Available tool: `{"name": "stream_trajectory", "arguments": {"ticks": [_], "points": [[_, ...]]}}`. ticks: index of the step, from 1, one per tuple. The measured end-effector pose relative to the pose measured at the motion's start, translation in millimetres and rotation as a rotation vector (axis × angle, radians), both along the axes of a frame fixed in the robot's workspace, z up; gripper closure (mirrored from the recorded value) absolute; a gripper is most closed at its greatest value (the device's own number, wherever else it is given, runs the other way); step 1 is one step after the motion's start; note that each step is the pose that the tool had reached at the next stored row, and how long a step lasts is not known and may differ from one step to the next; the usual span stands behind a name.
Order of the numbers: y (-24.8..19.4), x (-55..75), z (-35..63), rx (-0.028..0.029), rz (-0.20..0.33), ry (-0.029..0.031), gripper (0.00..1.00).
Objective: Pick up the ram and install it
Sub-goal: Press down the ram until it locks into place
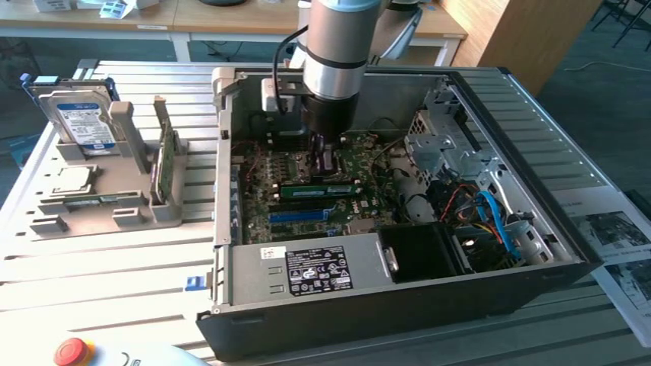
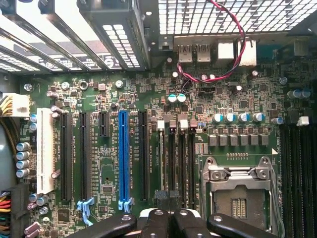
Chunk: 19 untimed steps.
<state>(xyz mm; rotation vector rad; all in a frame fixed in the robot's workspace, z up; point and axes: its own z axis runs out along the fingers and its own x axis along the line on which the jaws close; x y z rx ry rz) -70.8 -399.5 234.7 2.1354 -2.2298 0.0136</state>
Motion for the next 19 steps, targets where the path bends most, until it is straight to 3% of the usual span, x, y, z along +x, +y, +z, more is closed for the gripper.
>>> {"name": "stream_trajectory", "arguments": {"ticks": [19], "points": [[-0.1,-0.2,-6.1,-0.0002,0.000,0.0001,0.90]]}}
